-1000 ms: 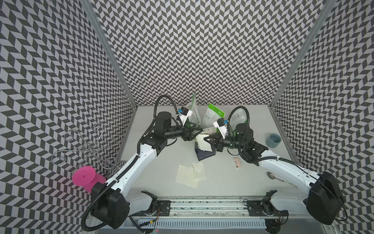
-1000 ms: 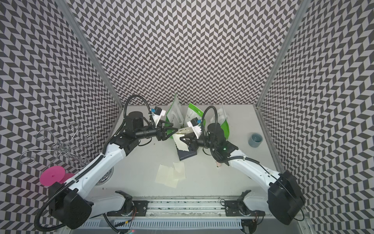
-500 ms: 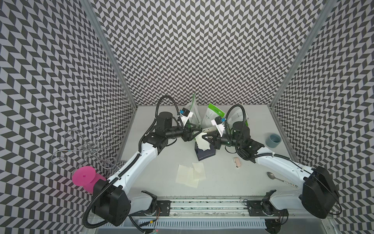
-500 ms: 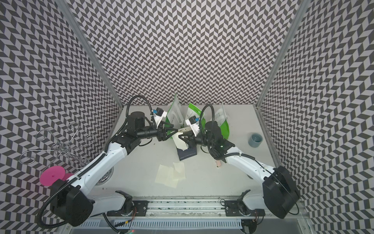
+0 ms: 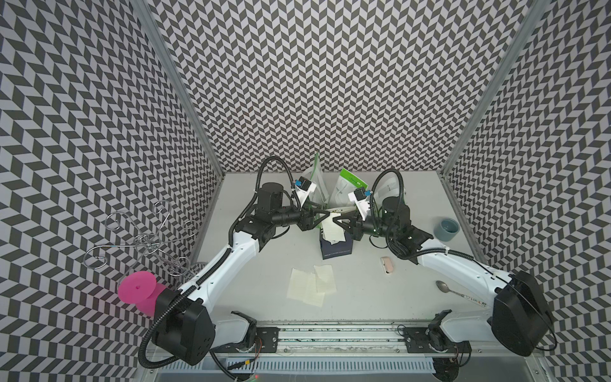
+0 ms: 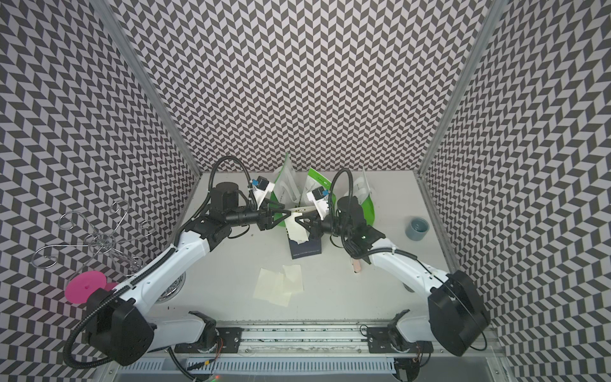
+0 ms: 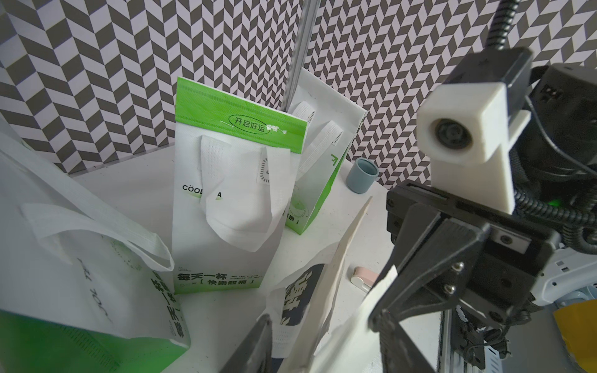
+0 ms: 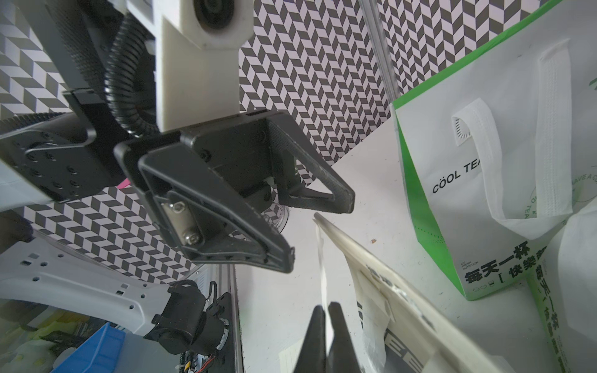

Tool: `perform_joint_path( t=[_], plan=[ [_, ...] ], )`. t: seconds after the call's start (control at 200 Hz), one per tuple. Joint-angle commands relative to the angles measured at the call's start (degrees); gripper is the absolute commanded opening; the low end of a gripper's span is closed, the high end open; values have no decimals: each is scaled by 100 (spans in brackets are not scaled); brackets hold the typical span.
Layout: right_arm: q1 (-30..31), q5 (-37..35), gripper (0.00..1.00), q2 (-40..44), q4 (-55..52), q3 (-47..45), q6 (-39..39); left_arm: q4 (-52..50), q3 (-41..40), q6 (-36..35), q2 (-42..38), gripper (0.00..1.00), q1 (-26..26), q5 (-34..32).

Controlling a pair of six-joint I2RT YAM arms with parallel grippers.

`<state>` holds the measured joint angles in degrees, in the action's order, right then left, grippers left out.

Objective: Staple the receipts to the bags
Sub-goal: Hold the receipt from the takeout bag.

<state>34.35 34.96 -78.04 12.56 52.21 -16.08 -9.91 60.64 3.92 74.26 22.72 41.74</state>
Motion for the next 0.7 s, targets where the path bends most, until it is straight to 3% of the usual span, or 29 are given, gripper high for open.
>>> perform_joint_path(
  t=[0.0,0.476,0.691],
  plan=[
    [-14,37,0,36,341,-29,-17,136,-37,-34,30,56,-39,45],
    [-25,-53,0,-45,606,-122,-250,184,-94,-30,33,43,-37,80],
    [-24,-31,0,-92,777,-151,-391,191,-158,-23,-13,43,-29,72]
  ],
)
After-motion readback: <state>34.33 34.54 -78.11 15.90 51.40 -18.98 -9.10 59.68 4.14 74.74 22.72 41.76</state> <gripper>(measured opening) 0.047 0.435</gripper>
